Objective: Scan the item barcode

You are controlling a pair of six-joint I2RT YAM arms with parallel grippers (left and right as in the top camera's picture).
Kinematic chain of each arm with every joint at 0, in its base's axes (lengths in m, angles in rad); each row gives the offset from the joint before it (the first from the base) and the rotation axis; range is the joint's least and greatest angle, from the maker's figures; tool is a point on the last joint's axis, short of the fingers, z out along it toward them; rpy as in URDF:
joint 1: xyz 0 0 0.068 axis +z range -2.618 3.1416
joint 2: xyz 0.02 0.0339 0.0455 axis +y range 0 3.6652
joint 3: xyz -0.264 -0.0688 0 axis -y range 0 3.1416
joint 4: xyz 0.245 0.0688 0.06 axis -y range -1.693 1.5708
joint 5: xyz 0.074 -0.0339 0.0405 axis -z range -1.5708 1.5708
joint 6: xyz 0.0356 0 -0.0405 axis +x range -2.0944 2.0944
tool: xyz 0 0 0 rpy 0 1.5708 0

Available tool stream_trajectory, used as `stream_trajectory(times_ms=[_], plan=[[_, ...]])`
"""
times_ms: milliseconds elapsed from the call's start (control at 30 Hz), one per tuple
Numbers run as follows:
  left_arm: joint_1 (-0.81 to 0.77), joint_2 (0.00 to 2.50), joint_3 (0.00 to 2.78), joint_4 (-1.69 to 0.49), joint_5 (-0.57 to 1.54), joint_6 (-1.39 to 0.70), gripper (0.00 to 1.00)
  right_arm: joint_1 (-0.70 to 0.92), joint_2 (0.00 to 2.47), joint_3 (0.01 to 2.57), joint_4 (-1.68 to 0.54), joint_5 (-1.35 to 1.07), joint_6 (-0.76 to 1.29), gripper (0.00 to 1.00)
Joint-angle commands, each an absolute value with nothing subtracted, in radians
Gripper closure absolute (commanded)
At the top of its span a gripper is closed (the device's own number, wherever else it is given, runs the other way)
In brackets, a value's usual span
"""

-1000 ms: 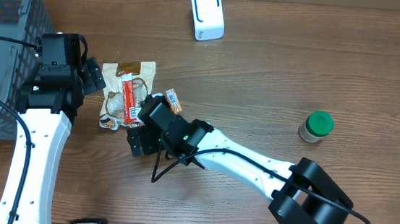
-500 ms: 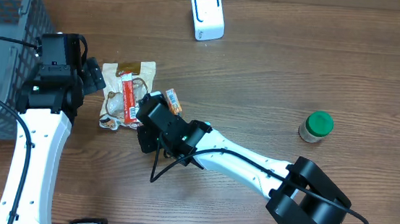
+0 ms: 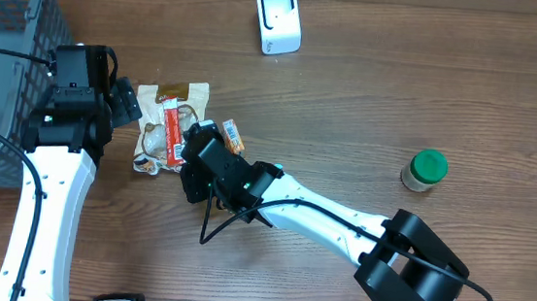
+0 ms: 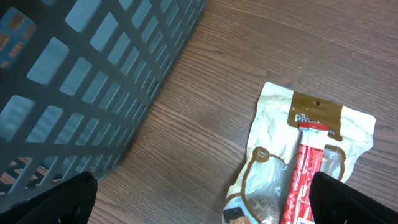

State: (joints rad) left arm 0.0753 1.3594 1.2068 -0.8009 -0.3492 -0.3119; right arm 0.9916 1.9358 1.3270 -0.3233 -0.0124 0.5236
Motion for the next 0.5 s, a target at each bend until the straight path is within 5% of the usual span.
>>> stream_trajectory(times_ms=[0,467], plan=[[0.072,1.361,1.219,-0.800,-0.366,-0.311,0.00,0.994,1.949,1.320,-0.312,0.007,0.526,0.65],[0.073,1.361,1.219,-0.800,-0.365,-0.311,0.00,0.993,1.949,1.320,-0.336,0.007,0.525,0.55]])
